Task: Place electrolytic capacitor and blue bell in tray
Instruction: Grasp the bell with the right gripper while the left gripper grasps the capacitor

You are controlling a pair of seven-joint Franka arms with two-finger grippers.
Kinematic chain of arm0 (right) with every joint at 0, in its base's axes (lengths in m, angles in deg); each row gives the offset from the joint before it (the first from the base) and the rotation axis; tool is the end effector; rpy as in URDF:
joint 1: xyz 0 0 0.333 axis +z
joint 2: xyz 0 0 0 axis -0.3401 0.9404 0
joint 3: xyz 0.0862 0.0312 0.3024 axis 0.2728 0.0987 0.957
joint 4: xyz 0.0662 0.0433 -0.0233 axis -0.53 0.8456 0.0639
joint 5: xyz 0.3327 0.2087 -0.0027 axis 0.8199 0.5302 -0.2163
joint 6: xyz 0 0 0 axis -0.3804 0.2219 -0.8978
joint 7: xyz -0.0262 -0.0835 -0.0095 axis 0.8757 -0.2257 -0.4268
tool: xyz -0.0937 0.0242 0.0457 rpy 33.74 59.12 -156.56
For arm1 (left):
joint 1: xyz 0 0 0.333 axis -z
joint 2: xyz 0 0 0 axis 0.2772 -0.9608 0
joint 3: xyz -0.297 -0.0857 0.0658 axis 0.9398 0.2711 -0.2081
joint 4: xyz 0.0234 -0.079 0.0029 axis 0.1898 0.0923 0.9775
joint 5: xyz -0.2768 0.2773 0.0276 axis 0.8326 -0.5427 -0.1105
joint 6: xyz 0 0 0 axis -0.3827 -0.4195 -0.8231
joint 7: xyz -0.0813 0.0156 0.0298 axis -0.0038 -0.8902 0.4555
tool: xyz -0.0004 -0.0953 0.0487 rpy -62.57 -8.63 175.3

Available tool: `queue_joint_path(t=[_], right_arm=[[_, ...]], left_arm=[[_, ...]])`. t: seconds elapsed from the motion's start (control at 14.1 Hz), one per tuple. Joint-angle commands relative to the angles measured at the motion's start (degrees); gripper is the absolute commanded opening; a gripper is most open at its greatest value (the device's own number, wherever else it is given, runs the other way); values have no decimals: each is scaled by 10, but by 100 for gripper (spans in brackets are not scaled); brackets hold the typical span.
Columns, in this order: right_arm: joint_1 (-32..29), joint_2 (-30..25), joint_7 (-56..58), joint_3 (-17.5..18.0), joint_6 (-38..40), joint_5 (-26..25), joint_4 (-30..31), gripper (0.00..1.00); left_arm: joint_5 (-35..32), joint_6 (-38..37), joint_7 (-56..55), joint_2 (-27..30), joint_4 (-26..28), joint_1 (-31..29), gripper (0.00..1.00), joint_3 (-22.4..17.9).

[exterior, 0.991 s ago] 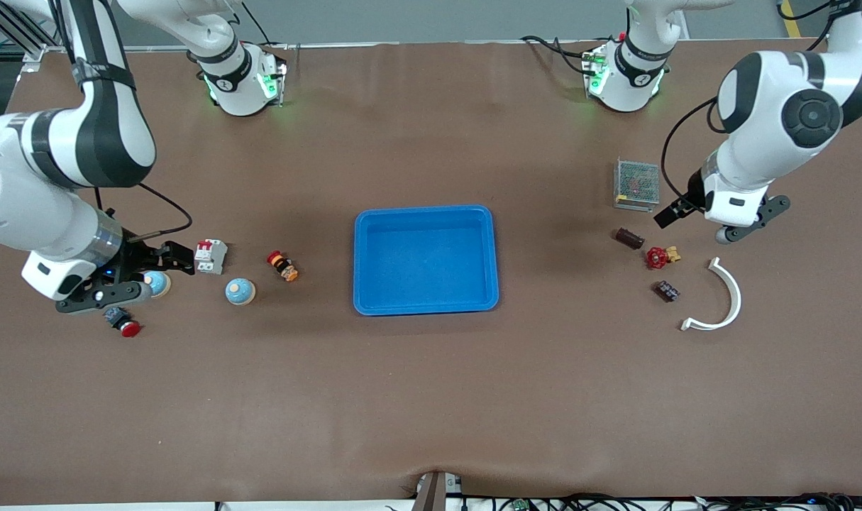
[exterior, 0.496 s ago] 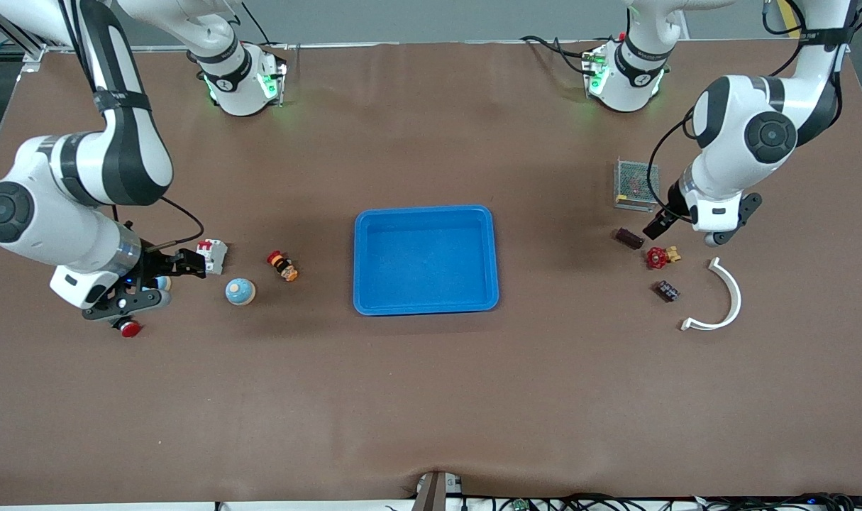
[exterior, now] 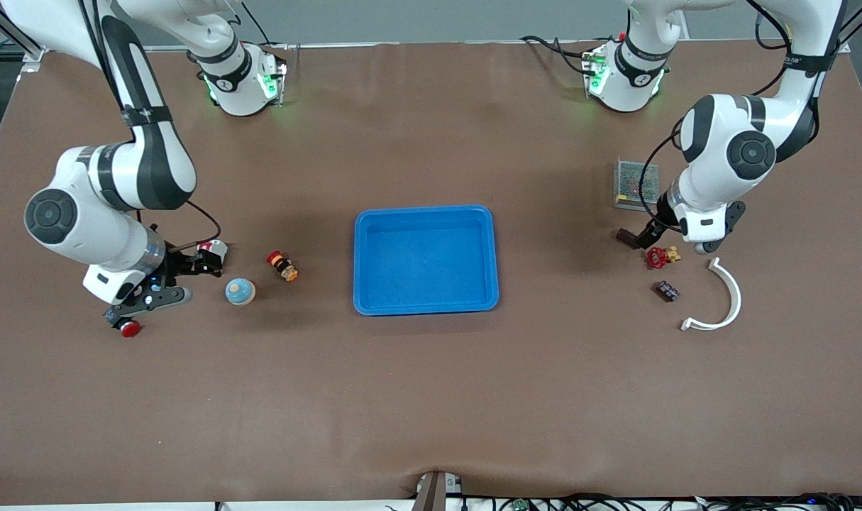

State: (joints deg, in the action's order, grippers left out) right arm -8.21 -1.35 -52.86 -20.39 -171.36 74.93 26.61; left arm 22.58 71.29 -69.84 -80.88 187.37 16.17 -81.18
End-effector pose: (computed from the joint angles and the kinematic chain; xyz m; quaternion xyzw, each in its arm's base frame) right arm 0.5970 0.0476 0.3327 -0.9926 -0.1178 0.0248 0.0141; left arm 0.4760 -0.0571 0.2808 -0.9070 -0.4182 0.0394 0.0285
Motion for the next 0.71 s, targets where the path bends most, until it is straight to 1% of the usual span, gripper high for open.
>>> queue_joint_path(t=[0.0,0.28,0.5,0.64], right_arm=[[13,-3,7,-3,-19,6,16,100],[18,0,7,-3,-80,6,62,100],[21,13,23,-3,-114,6,82,100],[21,26,27,-3,-123,7,85,100]], left_arm=[[8,15,-6,-1,8,0,100,3],[8,25,-40,-10,8,0,100,18],[8,35,-51,-26,8,0,100,19],[8,40,-51,-28,13,-6,100,18]])
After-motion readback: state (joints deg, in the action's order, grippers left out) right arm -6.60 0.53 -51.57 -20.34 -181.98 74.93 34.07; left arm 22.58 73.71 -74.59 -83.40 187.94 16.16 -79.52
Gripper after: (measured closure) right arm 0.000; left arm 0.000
